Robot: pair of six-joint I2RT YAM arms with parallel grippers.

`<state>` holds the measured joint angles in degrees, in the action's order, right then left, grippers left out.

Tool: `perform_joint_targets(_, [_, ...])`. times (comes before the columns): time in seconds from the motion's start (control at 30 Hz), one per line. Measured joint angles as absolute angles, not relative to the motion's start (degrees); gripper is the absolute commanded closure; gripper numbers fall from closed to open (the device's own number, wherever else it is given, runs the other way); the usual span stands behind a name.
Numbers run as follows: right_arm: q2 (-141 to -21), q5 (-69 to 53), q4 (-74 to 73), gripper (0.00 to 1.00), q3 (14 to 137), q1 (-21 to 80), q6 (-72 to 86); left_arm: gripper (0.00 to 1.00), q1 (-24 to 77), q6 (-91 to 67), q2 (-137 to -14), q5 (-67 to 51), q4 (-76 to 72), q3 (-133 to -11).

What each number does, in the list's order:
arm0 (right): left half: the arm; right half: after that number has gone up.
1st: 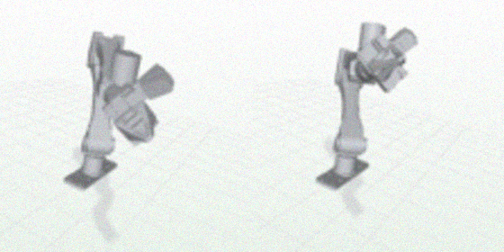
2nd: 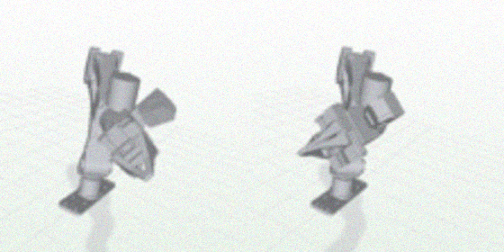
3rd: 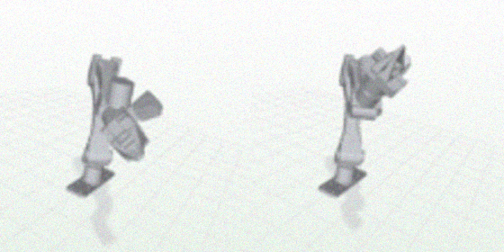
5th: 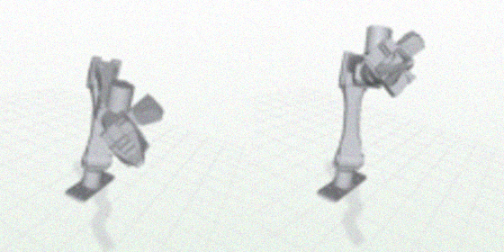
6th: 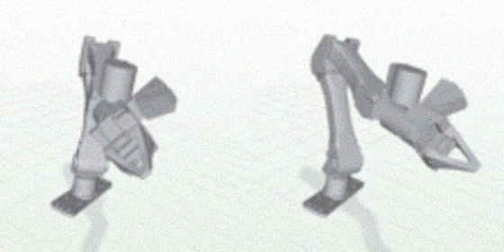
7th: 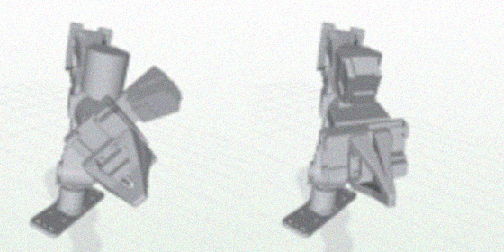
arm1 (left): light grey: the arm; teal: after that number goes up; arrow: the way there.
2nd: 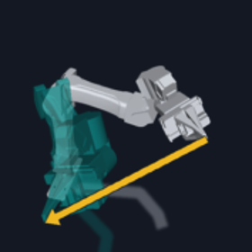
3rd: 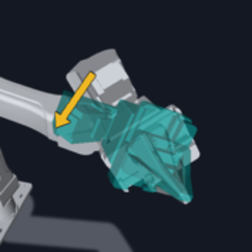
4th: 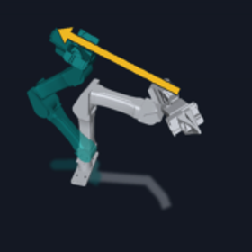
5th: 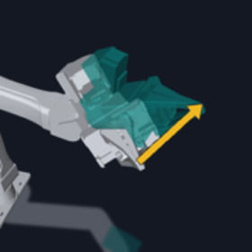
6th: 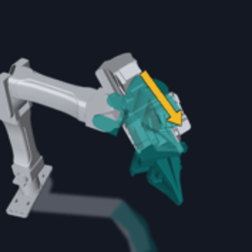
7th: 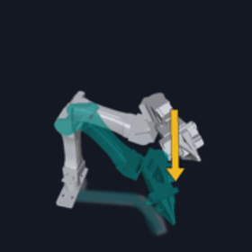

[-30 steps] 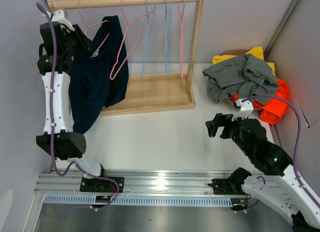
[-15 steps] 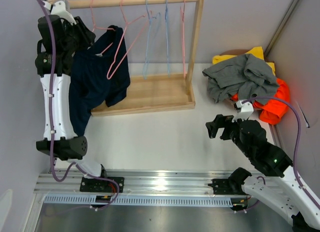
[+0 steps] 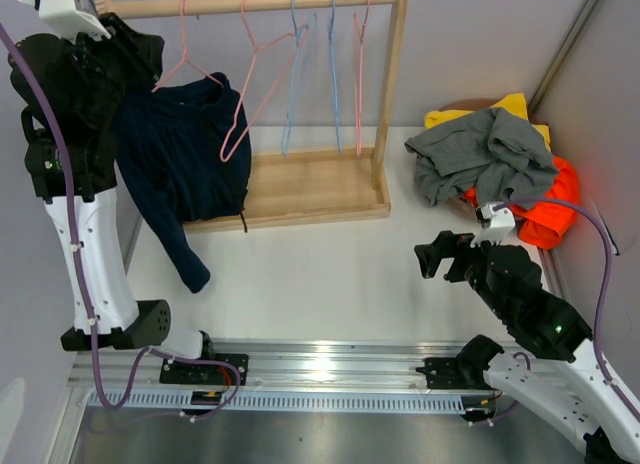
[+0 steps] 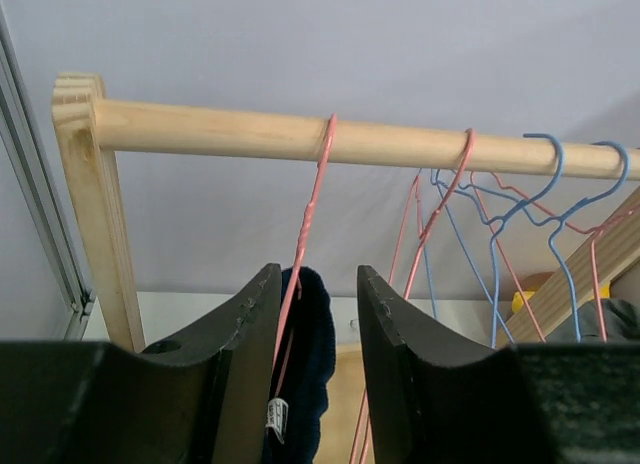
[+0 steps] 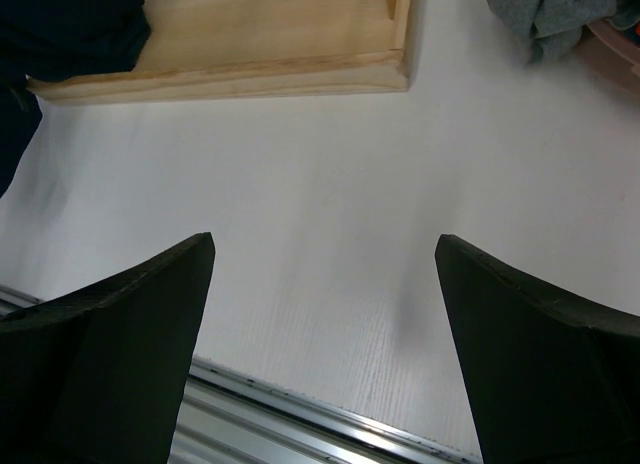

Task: Remove the shorts from the hanger

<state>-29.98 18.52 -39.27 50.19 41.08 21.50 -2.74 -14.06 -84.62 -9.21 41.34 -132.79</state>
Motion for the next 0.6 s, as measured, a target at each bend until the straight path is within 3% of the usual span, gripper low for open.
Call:
perform_joint_targets(0.1, [-29.3,18.5,-39.4,0.00,50.2,41.1,22.0,0.99,-2.7,-14.0,-84.7,-9.3,40.6,-130.7])
perform_joint_targets(0.23, [-29.1,18.5,-39.6,0.00,50.2,41.1,22.3,0.69,-2.7,-13.9,-86.1,-9.5,40.2,-126.7])
perform_joint_targets(0.33, [-29.1,18.6,-39.6,0.01,50.2,41.1,22.3,0.60,-2.7,-13.9,-88.7,-9.9,40.2,-124.3])
perform_joint_targets(0.47, [-29.1,18.6,-39.6,0.01,50.2,41.1,22.3,0.51,-2.7,-13.7,-92.9,-10.8,40.4,-123.1])
perform_joint_targets(0.6, [-29.1,18.6,-39.6,0.00,50.1,41.1,22.3,0.53,-2.7,-13.4,-95.5,-12.7,40.5,-123.0])
